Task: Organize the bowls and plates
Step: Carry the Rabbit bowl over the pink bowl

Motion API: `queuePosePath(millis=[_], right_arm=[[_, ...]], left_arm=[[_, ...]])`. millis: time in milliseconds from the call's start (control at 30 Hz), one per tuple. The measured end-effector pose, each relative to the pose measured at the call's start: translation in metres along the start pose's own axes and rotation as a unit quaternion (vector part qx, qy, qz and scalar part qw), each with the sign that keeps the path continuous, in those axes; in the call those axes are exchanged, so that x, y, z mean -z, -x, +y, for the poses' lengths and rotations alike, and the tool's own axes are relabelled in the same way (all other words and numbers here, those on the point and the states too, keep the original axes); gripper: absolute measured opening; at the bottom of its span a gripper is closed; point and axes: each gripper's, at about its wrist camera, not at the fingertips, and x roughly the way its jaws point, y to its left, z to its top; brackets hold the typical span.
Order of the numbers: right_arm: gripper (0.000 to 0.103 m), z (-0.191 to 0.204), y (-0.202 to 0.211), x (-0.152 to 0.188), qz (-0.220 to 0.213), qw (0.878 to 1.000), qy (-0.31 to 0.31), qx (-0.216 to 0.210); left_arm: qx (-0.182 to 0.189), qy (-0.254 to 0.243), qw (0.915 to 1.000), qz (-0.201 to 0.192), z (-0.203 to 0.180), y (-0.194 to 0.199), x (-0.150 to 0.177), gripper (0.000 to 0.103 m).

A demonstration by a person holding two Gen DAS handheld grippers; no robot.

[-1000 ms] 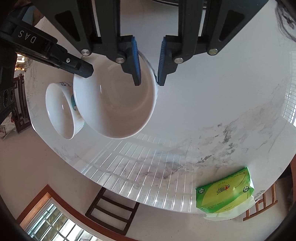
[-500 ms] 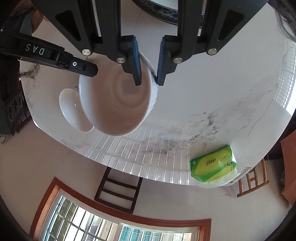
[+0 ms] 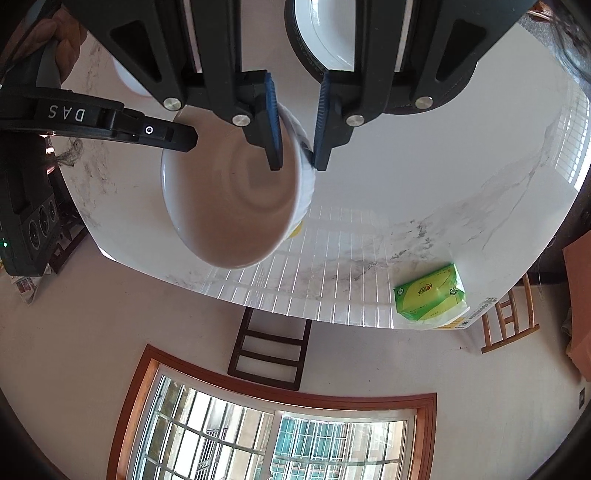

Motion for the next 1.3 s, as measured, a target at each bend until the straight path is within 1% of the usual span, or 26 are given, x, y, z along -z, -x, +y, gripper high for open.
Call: queuePosePath(millis=[133, 300, 533, 733, 967, 1300], right_arm=[[0.013, -0.004, 0.02, 0.019, -0.004, 1.0, 0.008, -0.001], [0.013, -0.011, 0.039, 0.039, -0.015, 1.0, 0.008, -0.004], [0.013, -0.022, 0.054, 0.069, -0.017, 1.0, 0.004, -0.002], [0.013, -0.037, 0.069, 0.094, -0.022, 1.0, -0.003, -0.001], [0.013, -0.049, 0.071, 0.11, -0.022, 1.0, -0.011, 0.001], [0.013, -0.064, 0.069, 0.12, -0.019, 1.0, -0.022, -0.001]], left_arm=[[0.012, -0.017, 0.9997, -0.01, -0.018, 0.023, 0.014, 0.018], [0.018, -0.041, 0.9987, -0.024, -0.042, 0.045, 0.031, 0.018], [0.032, -0.06, 0.9975, -0.019, -0.064, 0.059, 0.063, 0.018], [0.044, -0.073, 0.9963, -0.011, -0.082, 0.064, 0.084, 0.018], [0.049, -0.085, 0.9952, 0.003, -0.097, 0.062, 0.098, 0.018], [0.053, -0.086, 0.9944, 0.032, -0.106, 0.054, 0.112, 0.018]])
